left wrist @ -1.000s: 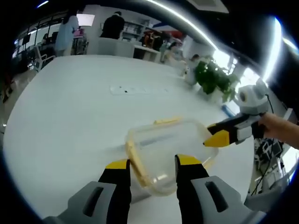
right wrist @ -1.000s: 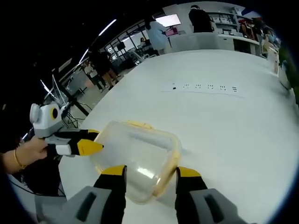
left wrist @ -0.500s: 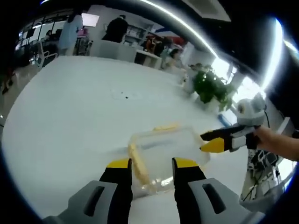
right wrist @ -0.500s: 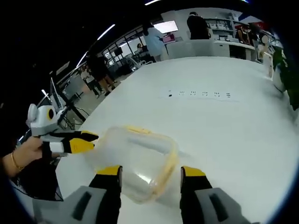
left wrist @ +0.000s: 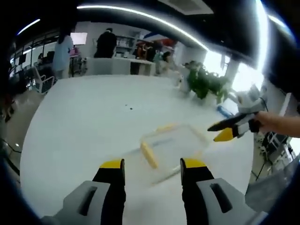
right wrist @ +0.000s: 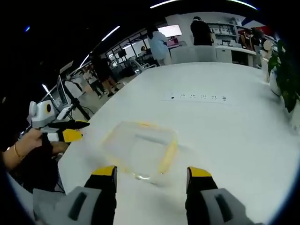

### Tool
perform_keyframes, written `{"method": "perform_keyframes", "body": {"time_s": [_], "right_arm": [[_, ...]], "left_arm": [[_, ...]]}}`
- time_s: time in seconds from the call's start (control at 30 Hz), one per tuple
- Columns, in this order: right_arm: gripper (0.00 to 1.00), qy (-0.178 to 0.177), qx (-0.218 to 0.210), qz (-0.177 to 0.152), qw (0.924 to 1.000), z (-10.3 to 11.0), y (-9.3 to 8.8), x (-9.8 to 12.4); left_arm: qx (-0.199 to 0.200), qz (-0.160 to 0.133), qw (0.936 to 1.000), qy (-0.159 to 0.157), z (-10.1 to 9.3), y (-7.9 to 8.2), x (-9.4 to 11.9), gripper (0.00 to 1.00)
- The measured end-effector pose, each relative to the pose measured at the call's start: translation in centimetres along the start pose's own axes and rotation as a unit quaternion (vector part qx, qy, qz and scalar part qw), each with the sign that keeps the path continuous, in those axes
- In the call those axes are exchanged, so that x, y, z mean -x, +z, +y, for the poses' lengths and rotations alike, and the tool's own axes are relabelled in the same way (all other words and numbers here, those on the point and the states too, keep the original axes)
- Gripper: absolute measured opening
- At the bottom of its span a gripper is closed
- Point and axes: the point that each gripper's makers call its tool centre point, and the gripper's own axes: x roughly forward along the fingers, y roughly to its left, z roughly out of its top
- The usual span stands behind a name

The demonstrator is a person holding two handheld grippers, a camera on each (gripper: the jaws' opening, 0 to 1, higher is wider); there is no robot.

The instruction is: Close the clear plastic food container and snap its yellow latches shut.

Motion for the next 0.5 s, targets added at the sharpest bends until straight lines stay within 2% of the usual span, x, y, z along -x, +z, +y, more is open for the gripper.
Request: {"method": "perform_keyframes", "body": {"time_s": [0.13,0.23,0.5], "right_arm": [[0.63,-0.002,0.001,-0.009,1.0,0.5,0.0,1.3],[0.64,-0.001,0.003,-0.013,0.9999,1.0,-0.3,2.1],[0.68,0.005,0.002,-0.024,0.9997,2.6,-1.7,4.4]], "left_arm": [[-0.009,-0.009,0.9999,0.004,-0.5,0.2,1.2,0.5],[-0.028,-0.019,0.9992,0.019,-0.6,0.4,2.1,0.51],[-0.042,-0.024,0.9985,0.027,-1.9,-0.1,4.7,0.59]]}}
